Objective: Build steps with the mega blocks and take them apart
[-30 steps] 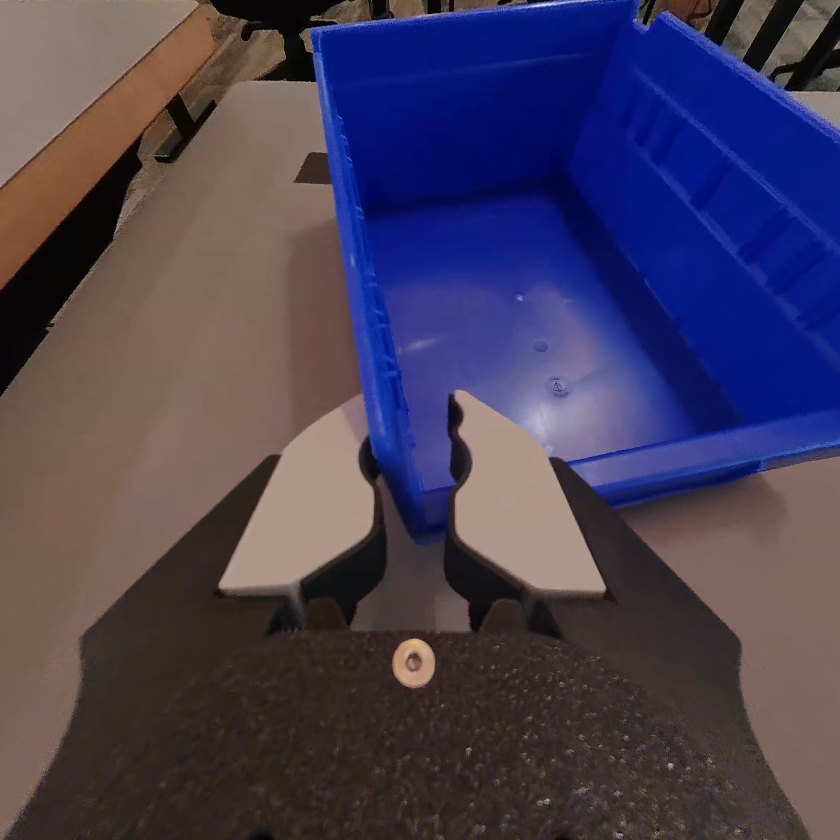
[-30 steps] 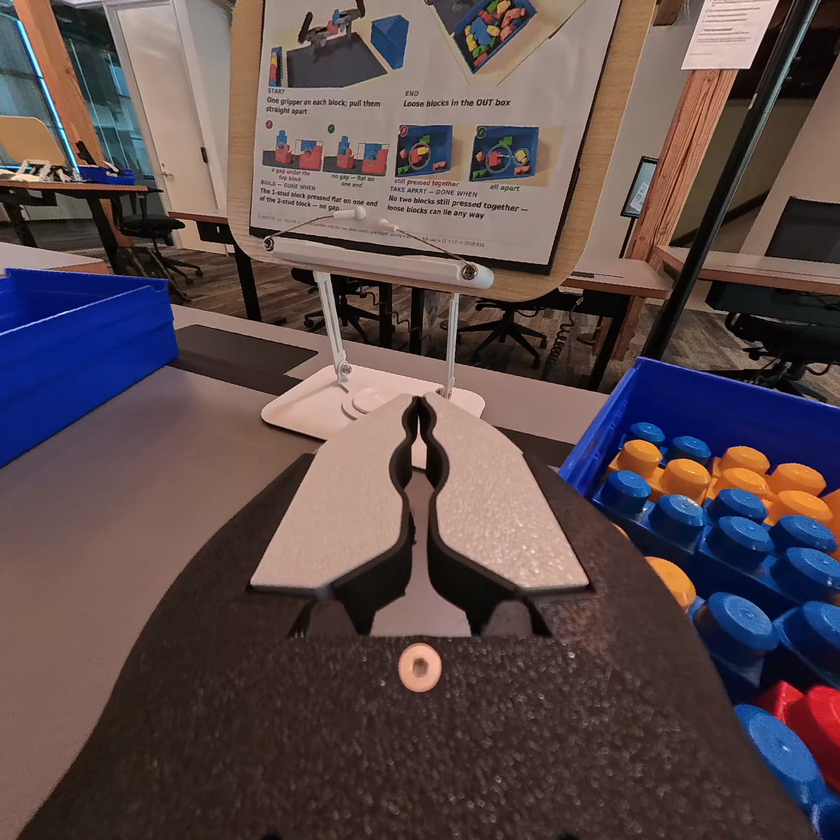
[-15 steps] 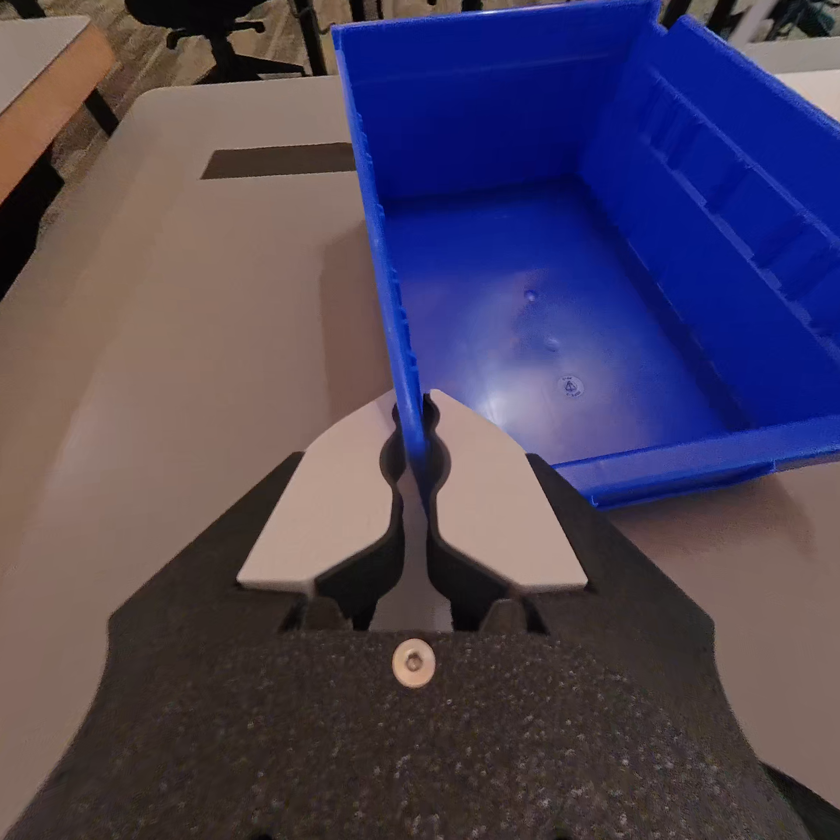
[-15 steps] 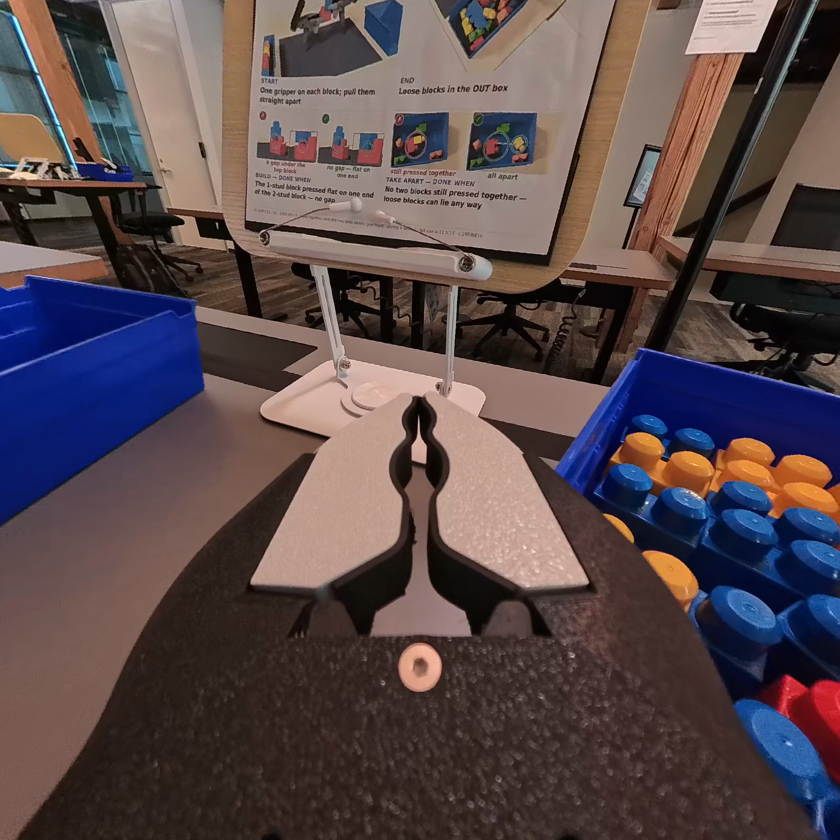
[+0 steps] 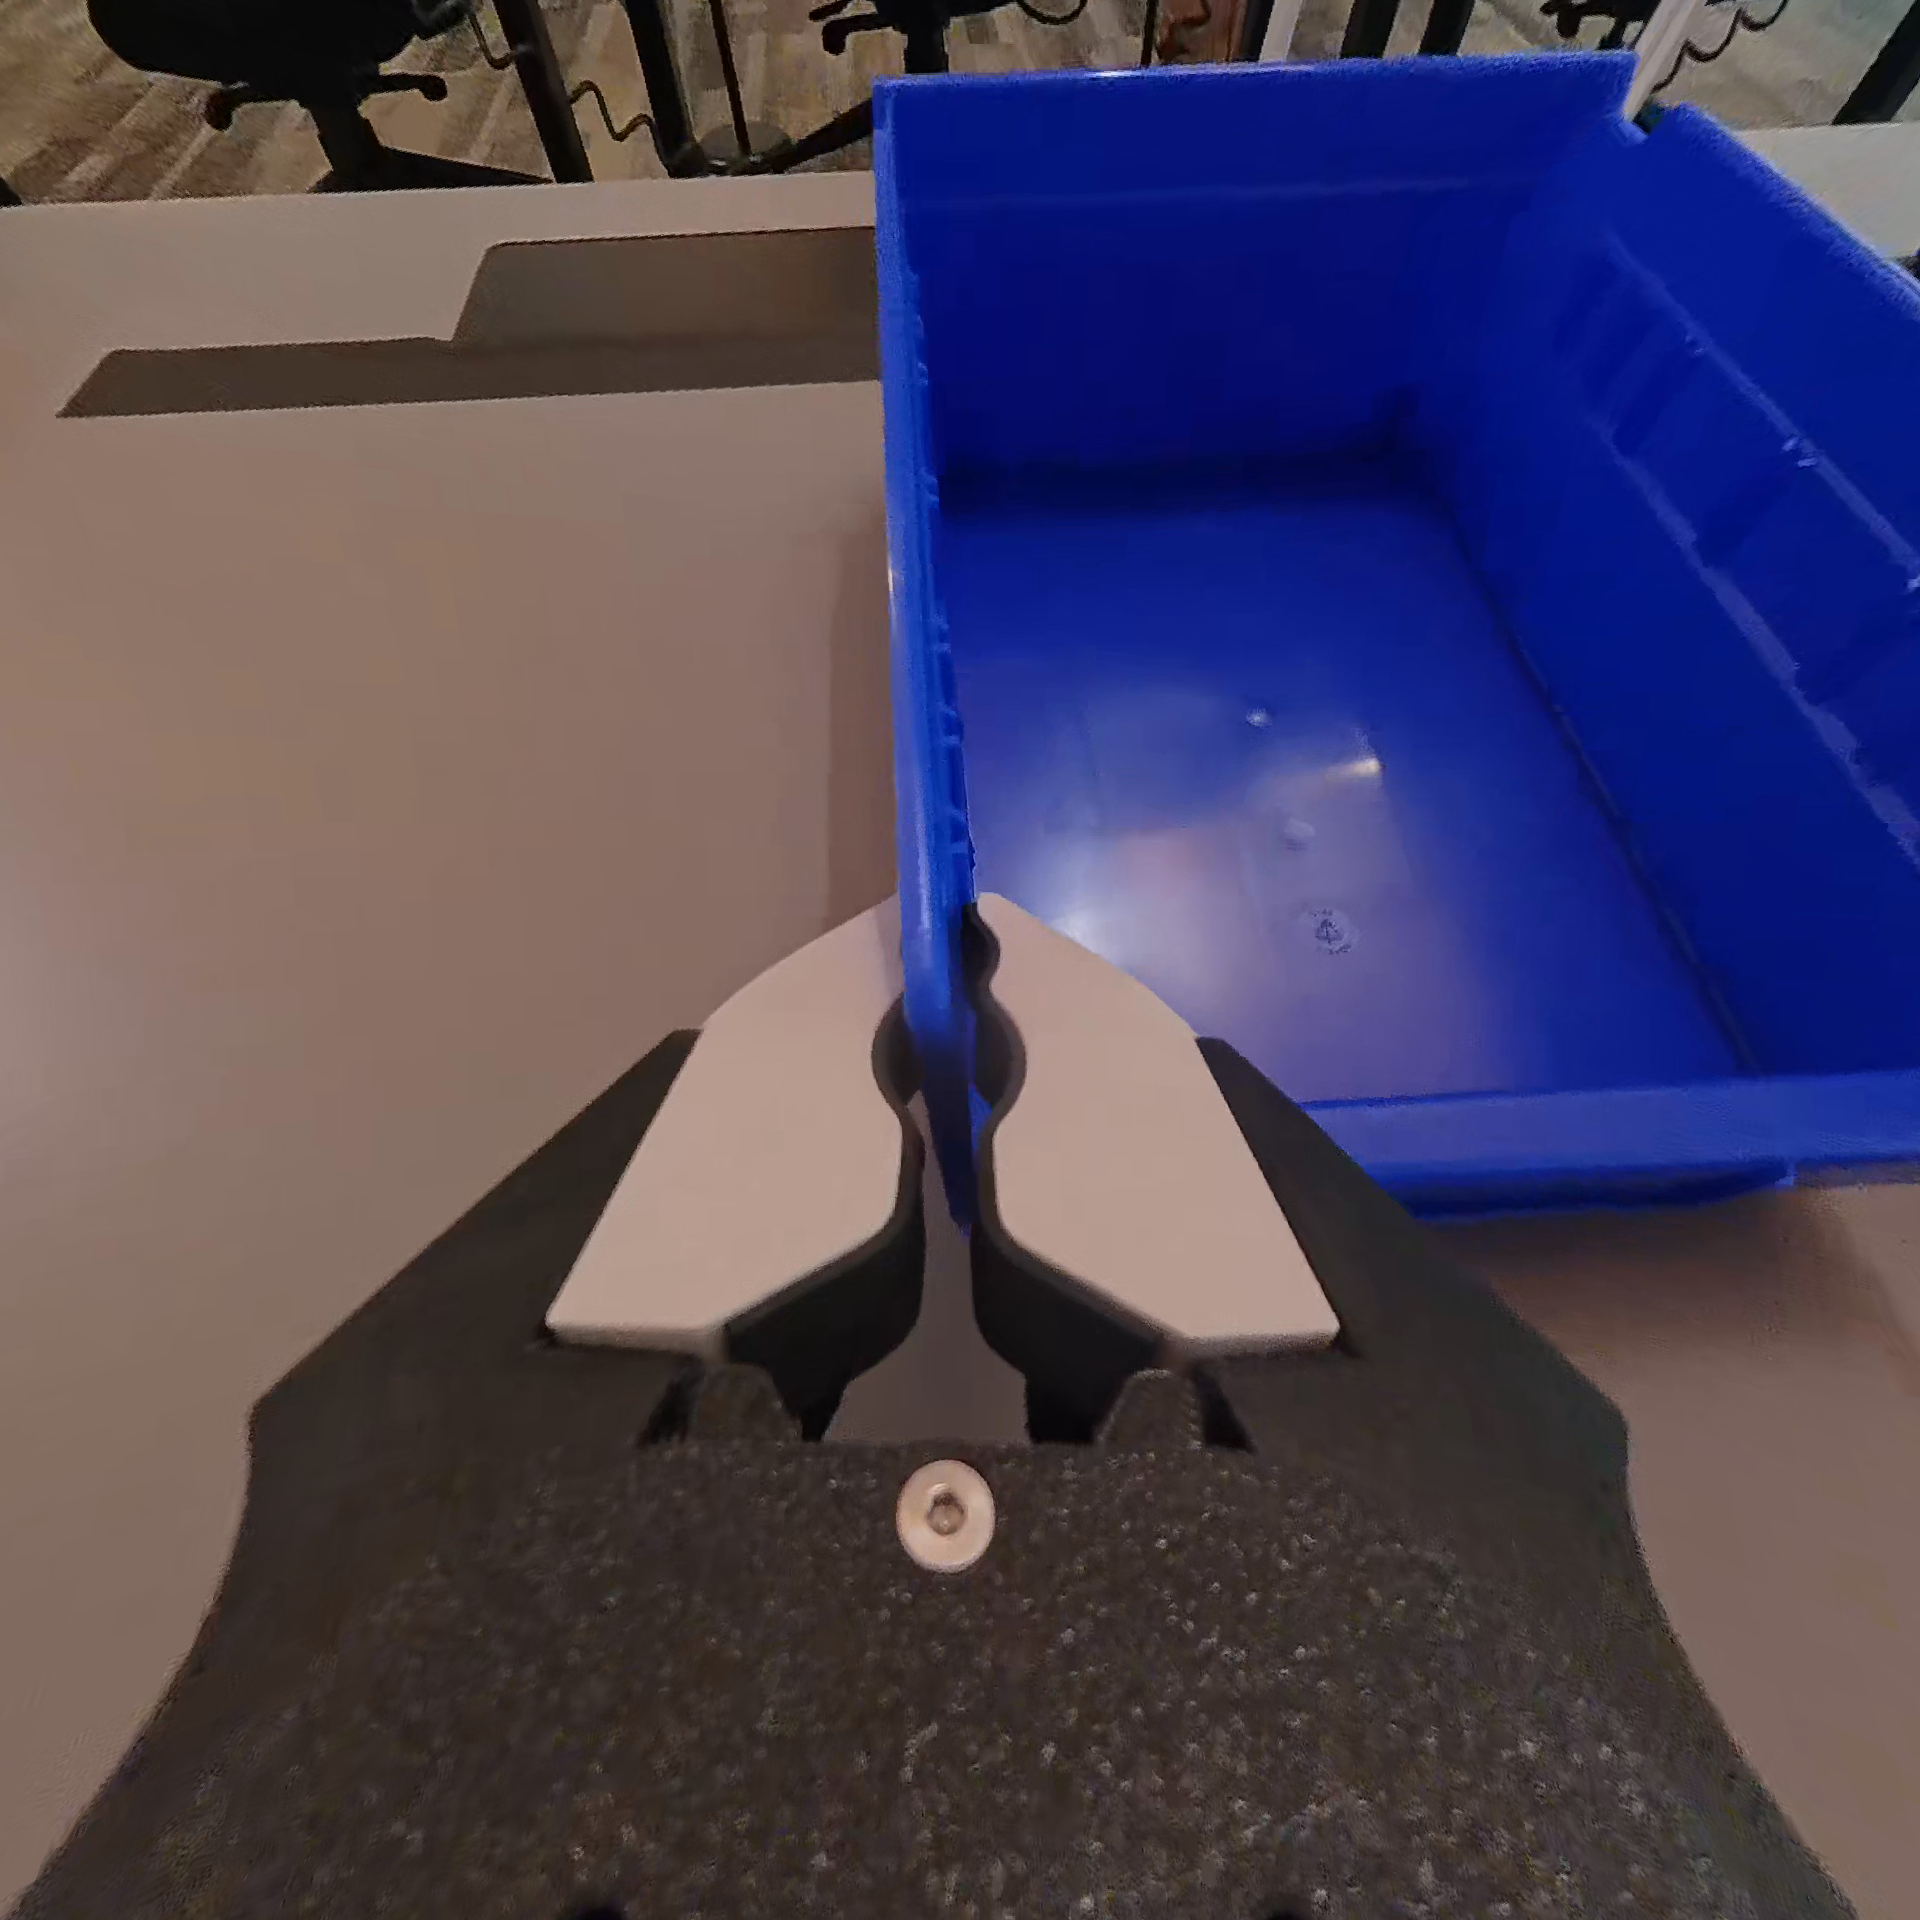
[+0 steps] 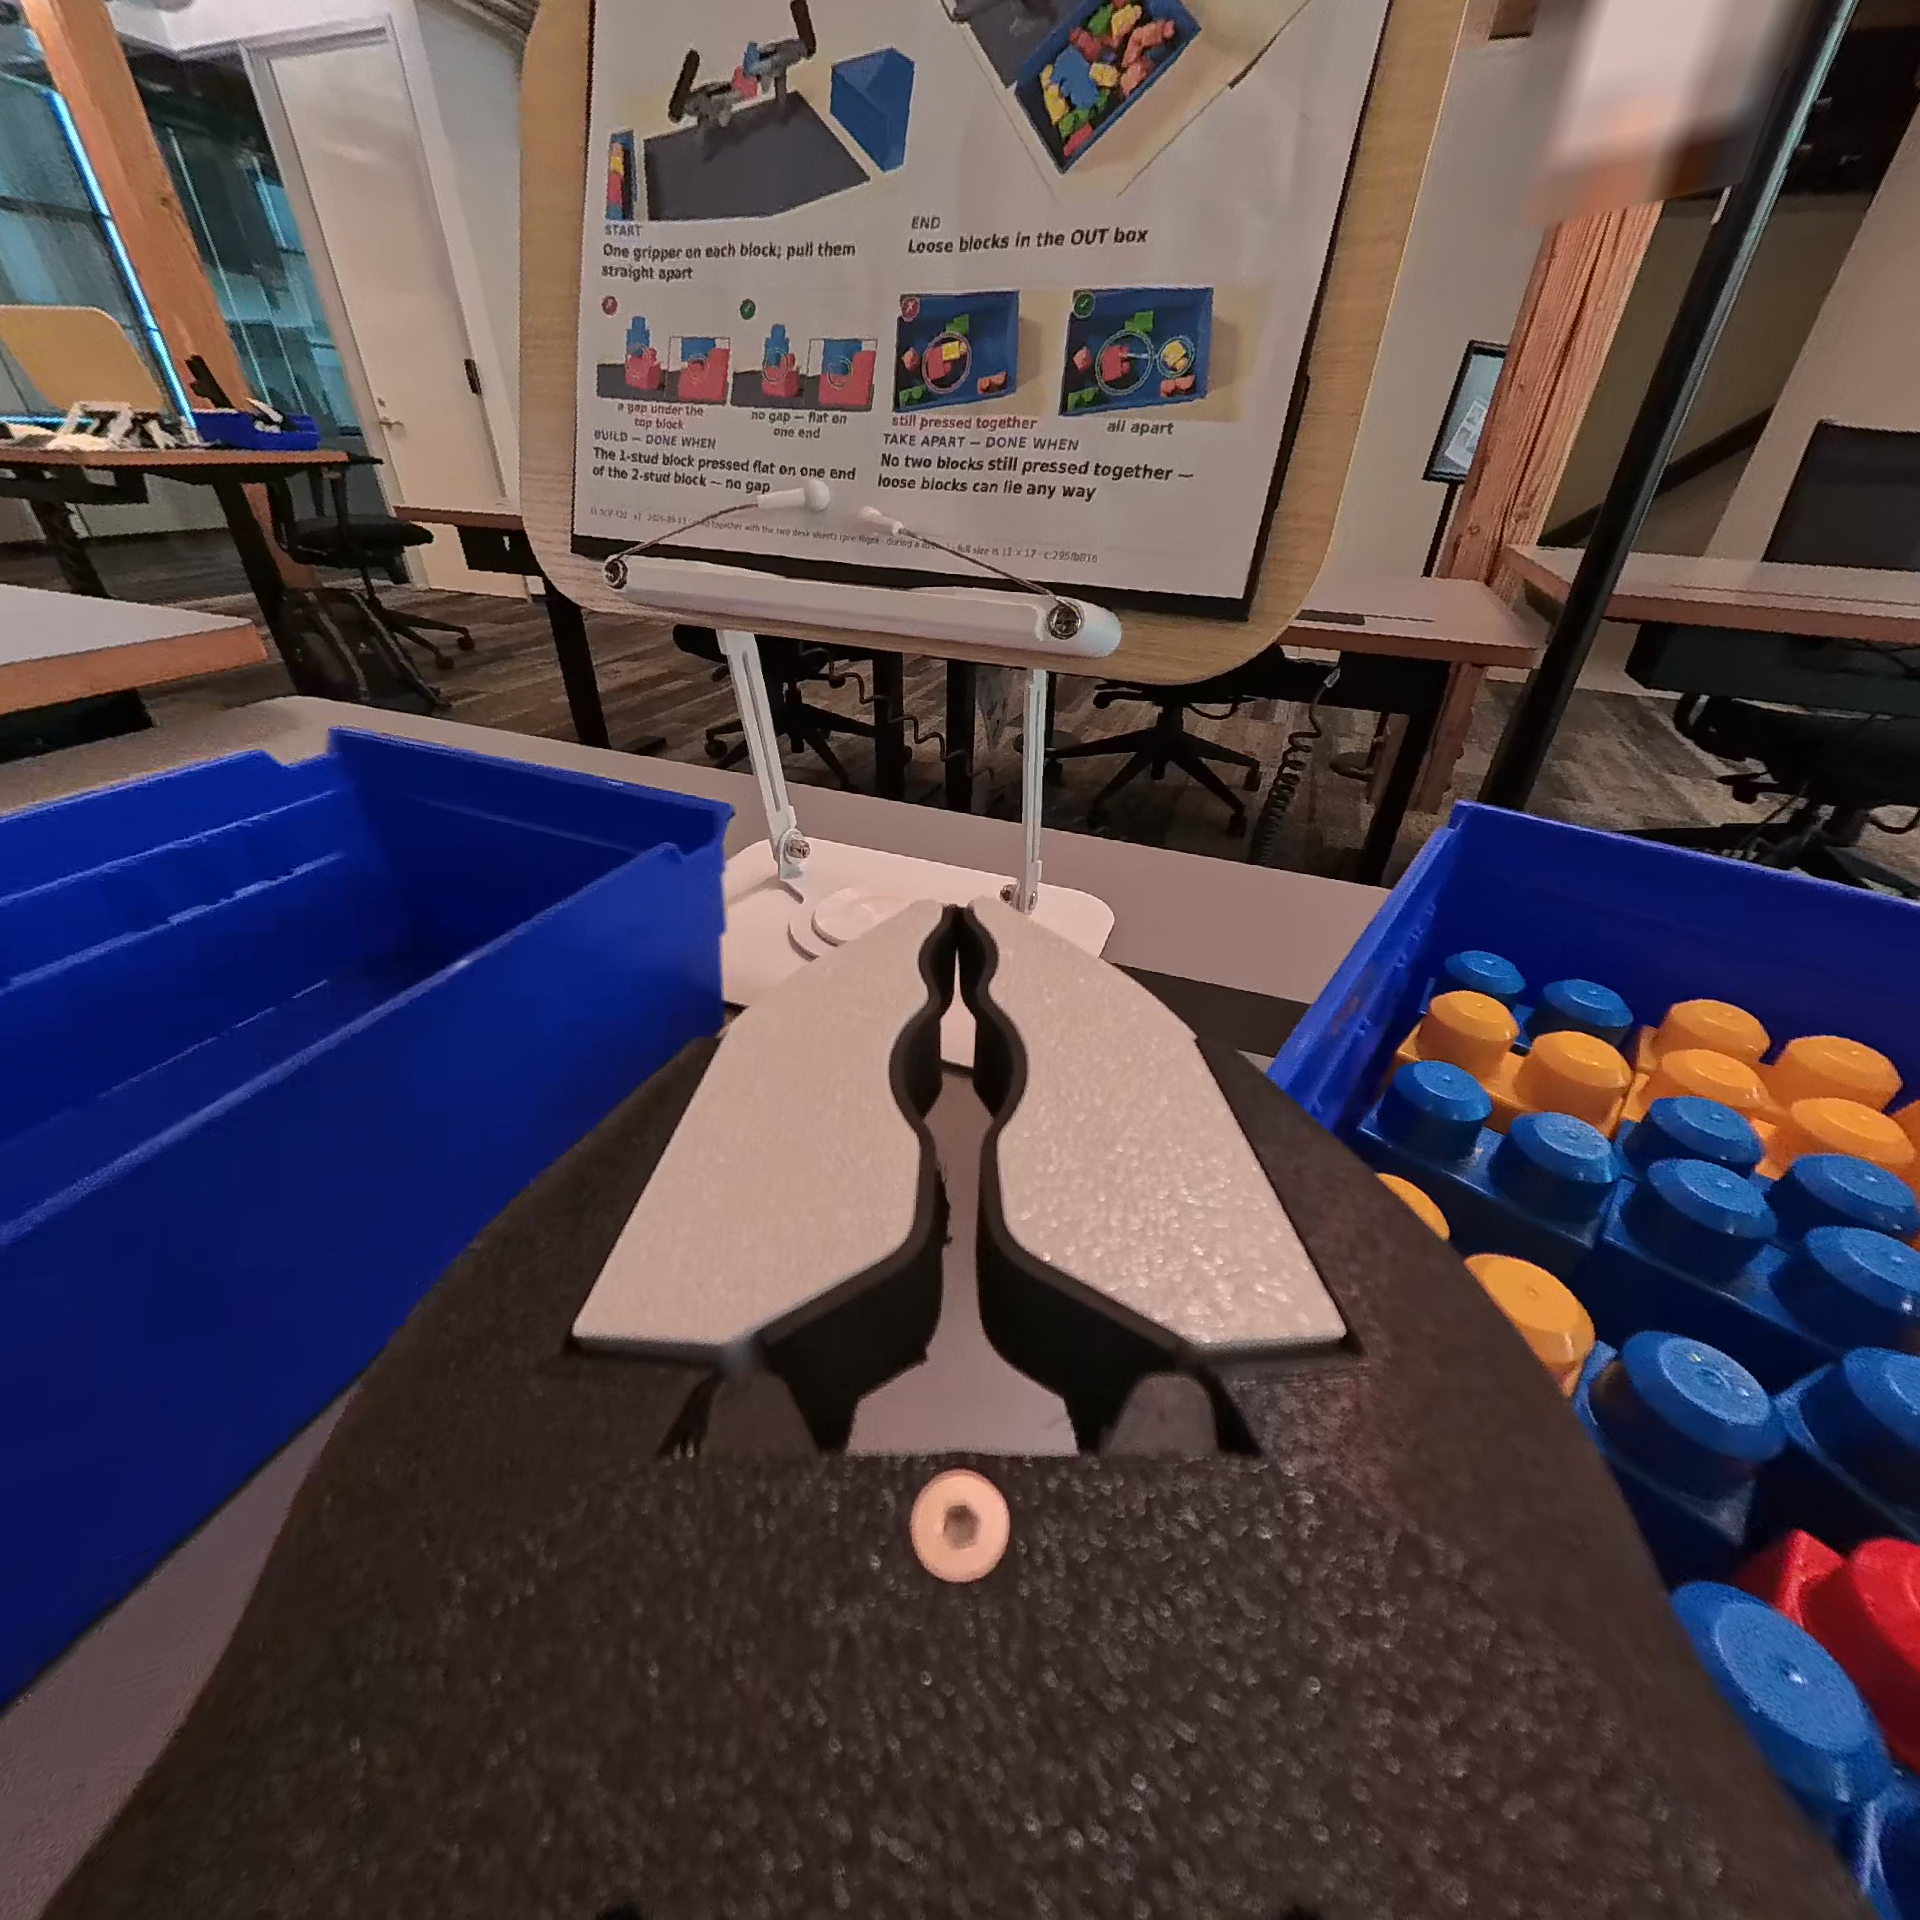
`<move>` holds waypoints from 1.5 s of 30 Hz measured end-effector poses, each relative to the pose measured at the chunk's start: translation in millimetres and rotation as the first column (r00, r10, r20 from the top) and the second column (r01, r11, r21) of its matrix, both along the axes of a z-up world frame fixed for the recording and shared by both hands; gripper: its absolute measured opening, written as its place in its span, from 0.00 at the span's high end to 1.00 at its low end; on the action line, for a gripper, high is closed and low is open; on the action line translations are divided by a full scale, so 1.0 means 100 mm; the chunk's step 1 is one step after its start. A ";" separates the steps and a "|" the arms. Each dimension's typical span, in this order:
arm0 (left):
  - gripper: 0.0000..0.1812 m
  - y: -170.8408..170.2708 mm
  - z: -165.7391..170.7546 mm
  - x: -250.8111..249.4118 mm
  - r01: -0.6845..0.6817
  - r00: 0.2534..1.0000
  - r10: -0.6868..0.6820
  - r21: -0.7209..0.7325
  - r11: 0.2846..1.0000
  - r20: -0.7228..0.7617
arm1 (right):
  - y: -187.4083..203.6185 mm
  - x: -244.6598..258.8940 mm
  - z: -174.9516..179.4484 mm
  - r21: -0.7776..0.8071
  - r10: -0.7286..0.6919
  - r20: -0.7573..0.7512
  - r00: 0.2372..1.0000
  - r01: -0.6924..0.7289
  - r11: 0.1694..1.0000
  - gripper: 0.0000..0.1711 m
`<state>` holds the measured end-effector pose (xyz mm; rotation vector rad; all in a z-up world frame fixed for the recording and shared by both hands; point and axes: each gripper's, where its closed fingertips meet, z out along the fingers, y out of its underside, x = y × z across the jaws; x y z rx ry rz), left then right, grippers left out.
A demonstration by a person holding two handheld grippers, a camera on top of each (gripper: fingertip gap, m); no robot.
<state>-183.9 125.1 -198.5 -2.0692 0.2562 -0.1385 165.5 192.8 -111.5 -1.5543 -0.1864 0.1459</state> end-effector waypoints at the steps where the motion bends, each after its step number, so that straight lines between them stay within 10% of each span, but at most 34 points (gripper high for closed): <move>1: 0.99 0.02 -0.01 0.05 -0.002 1.000 0.002 0.000 1.000 -0.001 | 0.00 -0.01 0.00 -0.001 0.002 0.002 1.000 -0.002 1.000 1.00; 13: 0.86 0.03 -0.02 0.43 0.106 0.994 -0.107 0.021 0.994 0.025 | -0.03 0.05 0.13 0.015 -0.021 0.011 1.000 0.020 1.000 1.00; 21: 0.76 -0.03 0.18 0.45 0.149 0.989 -0.150 0.086 0.985 0.007 | -0.42 1.35 0.61 -0.040 -0.351 0.101 0.931 0.356 0.934 0.88; 30: 0.76 -0.08 0.48 0.38 0.141 0.989 -0.145 0.208 0.968 0.003 | -0.93 2.50 -0.54 -0.420 -0.502 -0.001 0.865 0.455 0.785 0.62; 34: 0.77 -0.12 0.52 0.40 0.162 0.987 -0.159 0.224 0.961 -0.027 | -0.80 2.43 -0.86 -0.491 -0.474 -0.082 0.876 0.378 0.785 0.67; 37: 0.77 -0.15 0.55 0.43 0.177 0.984 -0.174 0.224 0.958 -0.032 | -0.75 2.47 -0.84 -0.490 -0.491 -0.105 0.865 0.385 0.782 0.96; 45: 0.79 -0.25 0.63 0.58 0.233 0.972 -0.230 0.255 0.938 -0.044 | -1.06 2.32 -0.84 -0.501 -0.472 0.038 0.881 0.426 0.753 0.97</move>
